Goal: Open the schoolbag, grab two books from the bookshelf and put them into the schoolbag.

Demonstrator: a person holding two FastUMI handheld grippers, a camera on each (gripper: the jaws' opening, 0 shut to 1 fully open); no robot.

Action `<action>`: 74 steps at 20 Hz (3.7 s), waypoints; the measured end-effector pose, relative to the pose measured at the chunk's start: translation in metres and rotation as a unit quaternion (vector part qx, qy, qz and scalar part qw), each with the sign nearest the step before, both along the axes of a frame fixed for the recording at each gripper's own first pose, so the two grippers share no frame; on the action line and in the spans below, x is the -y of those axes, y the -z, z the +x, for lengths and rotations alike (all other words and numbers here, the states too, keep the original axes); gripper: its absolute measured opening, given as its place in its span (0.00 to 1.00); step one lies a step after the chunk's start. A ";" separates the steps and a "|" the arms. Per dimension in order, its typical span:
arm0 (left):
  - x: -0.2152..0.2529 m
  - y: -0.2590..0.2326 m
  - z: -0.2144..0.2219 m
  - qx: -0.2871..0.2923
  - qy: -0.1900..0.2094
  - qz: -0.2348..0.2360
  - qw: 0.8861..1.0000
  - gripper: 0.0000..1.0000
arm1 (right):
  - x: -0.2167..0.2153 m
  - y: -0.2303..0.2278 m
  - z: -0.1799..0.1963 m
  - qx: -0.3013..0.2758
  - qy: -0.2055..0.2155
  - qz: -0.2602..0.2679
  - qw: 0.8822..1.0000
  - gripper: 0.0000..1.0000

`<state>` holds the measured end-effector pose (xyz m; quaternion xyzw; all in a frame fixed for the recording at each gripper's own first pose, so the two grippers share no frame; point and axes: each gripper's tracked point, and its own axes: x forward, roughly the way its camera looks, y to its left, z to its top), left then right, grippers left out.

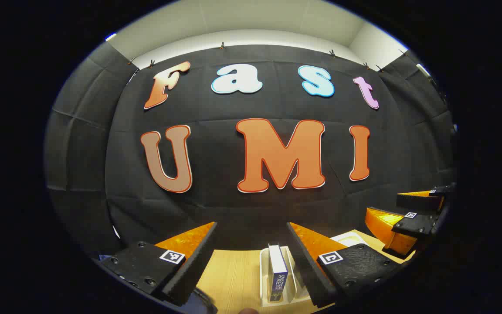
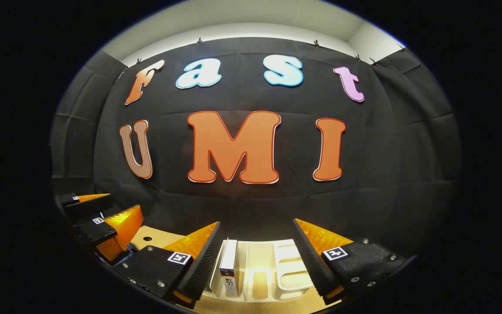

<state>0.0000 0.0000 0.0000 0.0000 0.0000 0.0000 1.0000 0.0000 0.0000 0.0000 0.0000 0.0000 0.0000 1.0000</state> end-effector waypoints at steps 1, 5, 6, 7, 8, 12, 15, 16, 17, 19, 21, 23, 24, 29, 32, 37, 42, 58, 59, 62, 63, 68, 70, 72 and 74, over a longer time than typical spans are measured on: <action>0.001 0.001 0.001 -0.001 0.001 0.000 1.000 0.96 | 0.001 0.000 0.000 0.000 0.000 0.000 1.000 0.94; 0.004 0.004 0.000 -0.005 0.004 -0.005 1.000 0.96 | 0.003 0.001 -0.003 -0.001 0.003 -0.002 1.000 0.94; 0.006 0.005 0.000 -0.004 0.006 -0.006 1.000 0.96 | 0.004 0.001 -0.004 -0.002 0.002 -0.003 1.000 0.94; 0.008 0.005 0.000 -0.005 0.007 -0.006 1.000 0.96 | 0.005 0.001 -0.004 -0.003 0.003 -0.003 1.000 0.94; 0.009 0.006 0.000 -0.006 0.008 -0.003 1.000 0.95 | 0.006 0.002 -0.004 -0.004 0.004 -0.003 1.000 0.94; 0.013 0.009 0.000 -0.011 0.013 -0.002 1.000 0.96 | 0.010 0.003 -0.003 -0.006 0.007 -0.001 1.000 0.94; 0.013 0.014 -0.001 -0.021 0.014 -0.005 1.000 0.94 | 0.013 0.003 -0.004 -0.008 0.011 -0.002 1.000 0.94; 0.013 0.015 -0.001 -0.023 0.013 -0.006 1.000 0.96 | 0.014 0.003 -0.003 -0.006 0.012 -0.003 1.000 0.94; 0.012 0.015 -0.001 -0.023 0.013 -0.006 1.000 0.94 | 0.015 0.003 -0.004 -0.006 0.014 -0.003 1.000 0.94; 0.014 0.015 0.001 -0.025 0.015 -0.006 1.000 0.93 | 0.014 0.005 -0.004 -0.010 0.014 -0.002 1.000 0.94; 0.013 0.018 0.001 -0.026 0.013 -0.005 1.000 0.93 | 0.013 0.007 -0.001 -0.013 0.013 -0.002 1.000 0.94; 0.010 0.016 0.001 -0.024 0.010 -0.003 1.000 0.94 | 0.013 0.007 -0.001 -0.012 0.013 -0.002 1.000 0.94; 0.010 0.016 0.001 -0.023 0.009 -0.002 1.000 0.94 | 0.012 0.008 -0.001 -0.012 0.014 -0.003 1.000 0.94; 0.008 0.015 0.002 -0.017 0.010 -0.004 1.000 0.98 | 0.011 0.007 -0.001 -0.013 0.013 -0.007 1.000 0.94; 0.011 0.018 0.002 -0.023 0.013 -0.008 1.000 0.94 | 0.009 0.008 0.000 -0.014 0.011 -0.009 1.000 0.94; 0.007 0.016 0.001 -0.019 0.009 -0.006 1.000 0.94 | 0.012 0.008 -0.003 -0.013 0.014 -0.009 1.000 0.94; 0.006 0.016 -0.001 -0.017 0.007 -0.008 1.000 0.94 | 0.010 0.008 -0.004 -0.015 0.011 -0.007 1.000 0.94; -0.002 0.023 -0.005 -0.029 -0.003 -0.009 1.000 0.94 | 0.010 0.011 -0.003 -0.017 0.008 -0.006 1.000 0.94; -0.004 0.023 -0.007 -0.031 -0.005 -0.008 0.999 0.94 | 0.009 0.011 -0.003 -0.018 0.007 -0.005 1.000 0.94; -0.013 0.024 -0.014 -0.031 -0.016 -0.006 0.999 0.94 | 0.007 0.015 -0.002 -0.024 -0.001 -0.003 1.000 0.94; -0.016 0.025 -0.016 -0.031 -0.021 -0.006 0.999 0.94 | 0.005 0.016 -0.002 -0.025 -0.005 -0.003 1.000 0.94; -0.028 0.033 -0.023 -0.041 -0.040 0.000 0.998 0.94 | -0.004 0.019 -0.001 -0.027 -0.020 -0.004 0.999 0.94; -0.035 0.045 -0.026 -0.059 -0.048 0.010 0.997 0.94 | -0.003 0.023 -0.001 -0.032 -0.024 -0.003 0.999 0.94; -0.038 0.066 -0.030 -0.091 -0.053 0.012 0.994 0.94 | -0.003 0.027 -0.001 -0.036 -0.027 -0.005 0.999 0.94; -0.040 0.091 -0.038 -0.129 -0.055 0.016 0.990 0.94 | 0.000 0.031 -0.002 -0.042 -0.029 -0.007 0.999 0.94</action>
